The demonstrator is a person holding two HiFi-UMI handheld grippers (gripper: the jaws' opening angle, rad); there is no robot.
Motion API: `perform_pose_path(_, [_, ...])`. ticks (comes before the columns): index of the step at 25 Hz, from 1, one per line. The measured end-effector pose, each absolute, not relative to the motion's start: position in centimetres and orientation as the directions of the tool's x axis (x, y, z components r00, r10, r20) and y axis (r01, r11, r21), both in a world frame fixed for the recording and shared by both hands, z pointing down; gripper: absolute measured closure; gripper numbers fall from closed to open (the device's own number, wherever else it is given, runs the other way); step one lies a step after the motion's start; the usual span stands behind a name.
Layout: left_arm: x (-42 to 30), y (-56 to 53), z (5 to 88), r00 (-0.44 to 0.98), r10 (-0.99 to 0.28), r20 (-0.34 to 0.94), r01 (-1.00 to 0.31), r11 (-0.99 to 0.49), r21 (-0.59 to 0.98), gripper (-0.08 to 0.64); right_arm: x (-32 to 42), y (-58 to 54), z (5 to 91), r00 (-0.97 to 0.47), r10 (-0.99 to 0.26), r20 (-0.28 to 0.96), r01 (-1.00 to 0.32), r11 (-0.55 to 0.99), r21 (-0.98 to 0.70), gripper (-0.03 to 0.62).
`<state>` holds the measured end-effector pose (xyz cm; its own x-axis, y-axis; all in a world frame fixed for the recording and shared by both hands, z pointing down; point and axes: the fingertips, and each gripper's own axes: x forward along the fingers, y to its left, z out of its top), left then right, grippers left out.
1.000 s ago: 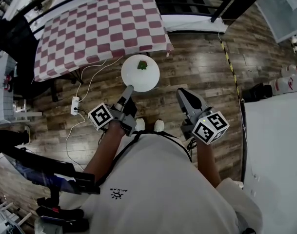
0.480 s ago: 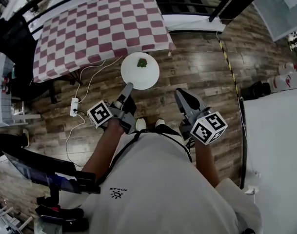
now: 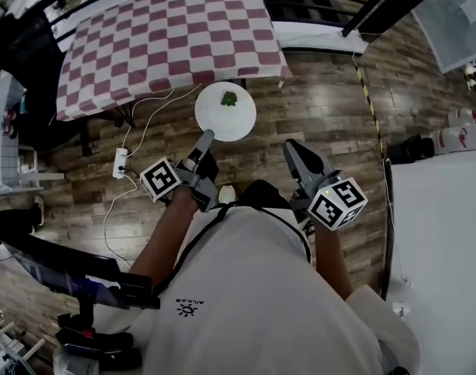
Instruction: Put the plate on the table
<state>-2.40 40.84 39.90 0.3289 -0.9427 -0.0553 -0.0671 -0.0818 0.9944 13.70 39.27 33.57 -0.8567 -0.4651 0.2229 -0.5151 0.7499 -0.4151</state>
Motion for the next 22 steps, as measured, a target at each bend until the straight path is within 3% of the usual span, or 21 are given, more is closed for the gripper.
perform_pose_path(22, [-2.3,33.5,40.5,0.289,-0.957,-0.017,-0.094,-0.046,0.994,0.537,13.3,30.8,34.8,-0.888,-0.403,0.220,-0.459,0.761,-0.458,0.583])
